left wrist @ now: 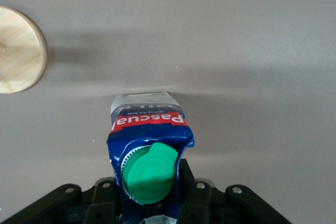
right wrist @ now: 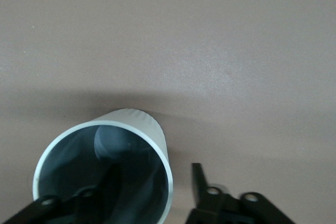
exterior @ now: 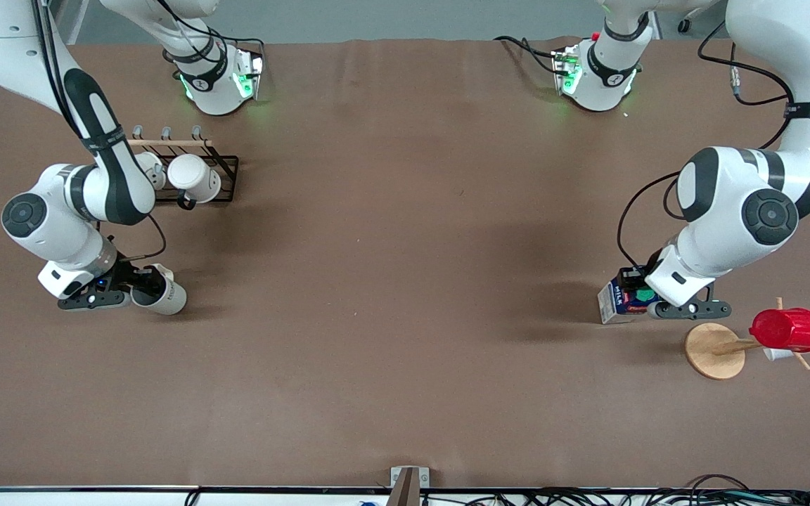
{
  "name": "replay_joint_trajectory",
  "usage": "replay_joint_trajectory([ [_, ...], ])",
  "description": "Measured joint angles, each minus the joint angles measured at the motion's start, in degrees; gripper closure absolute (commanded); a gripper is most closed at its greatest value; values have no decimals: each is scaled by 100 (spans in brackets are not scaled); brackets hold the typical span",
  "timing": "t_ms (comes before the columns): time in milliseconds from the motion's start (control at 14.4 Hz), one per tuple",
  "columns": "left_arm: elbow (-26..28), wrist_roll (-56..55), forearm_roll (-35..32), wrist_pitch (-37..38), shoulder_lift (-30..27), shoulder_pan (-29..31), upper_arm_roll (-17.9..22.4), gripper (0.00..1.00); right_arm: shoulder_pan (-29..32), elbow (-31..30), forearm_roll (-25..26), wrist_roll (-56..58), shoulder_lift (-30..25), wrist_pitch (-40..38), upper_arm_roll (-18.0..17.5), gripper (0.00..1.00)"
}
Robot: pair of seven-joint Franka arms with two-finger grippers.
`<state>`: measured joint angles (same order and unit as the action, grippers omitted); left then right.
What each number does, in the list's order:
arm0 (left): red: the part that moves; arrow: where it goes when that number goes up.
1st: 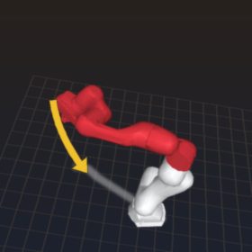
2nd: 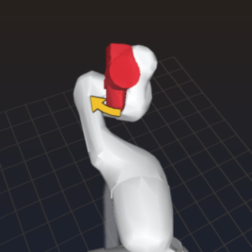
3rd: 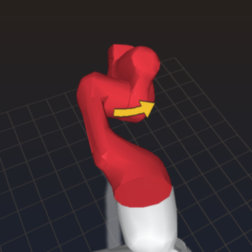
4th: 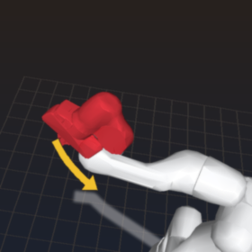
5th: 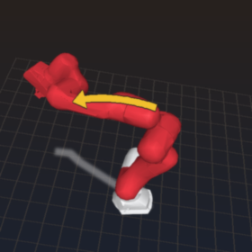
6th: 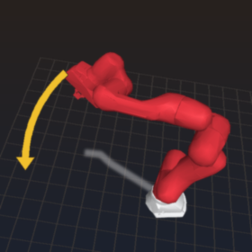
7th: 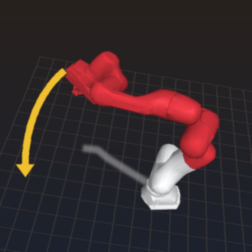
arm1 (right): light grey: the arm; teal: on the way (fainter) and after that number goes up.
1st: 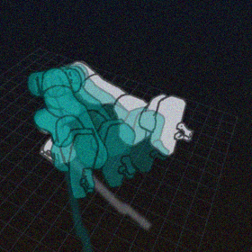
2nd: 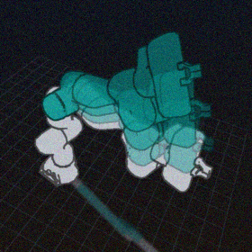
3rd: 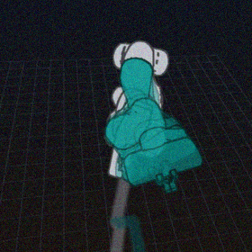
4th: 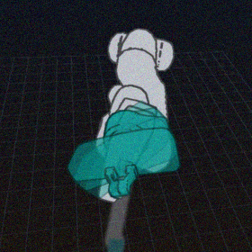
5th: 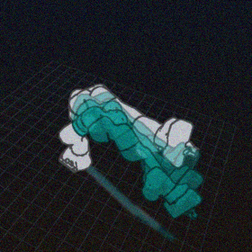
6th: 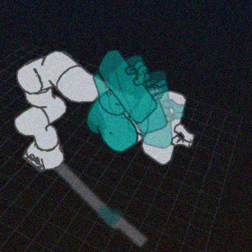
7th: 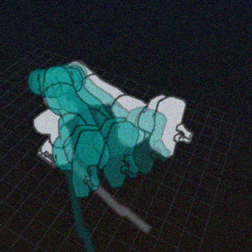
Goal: Place cup and milk on table
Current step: 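Carry the mug and milk carton toward the table middle with both grippers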
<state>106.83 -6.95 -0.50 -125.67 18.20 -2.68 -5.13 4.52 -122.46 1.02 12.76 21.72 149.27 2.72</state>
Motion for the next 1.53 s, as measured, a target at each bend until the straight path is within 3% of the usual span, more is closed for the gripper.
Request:
replay_joint_trajectory([
  [347,-542,14,0,434,-70,-15,-4,62,0,36,-7,-51,-20,-169,0,100],
  [694,-967,-24,1,1207,-205,-24,-227,62,-311,940,-20,-1283,-370,-2206,-162,100],
  [833,-1131,-51,1,1629,-280,-26,-270,62,-649,1338,-28,-2417,-479,-2716,-488,100],
  [1042,-1203,-162,2,1804,-337,-22,-342,62,-930,1624,-15,-4125,-448,-2747,-1357,100],
  [1181,-1218,-401,2,1806,-350,-25,-473,62,-1252,1884,-8,-4985,-290,-2743,-1730,100],
  [1528,-1274,-921,2,1806,-366,-36,-731,62,-2574,2832,402,-6813,663,-2740,-1797,100],
])
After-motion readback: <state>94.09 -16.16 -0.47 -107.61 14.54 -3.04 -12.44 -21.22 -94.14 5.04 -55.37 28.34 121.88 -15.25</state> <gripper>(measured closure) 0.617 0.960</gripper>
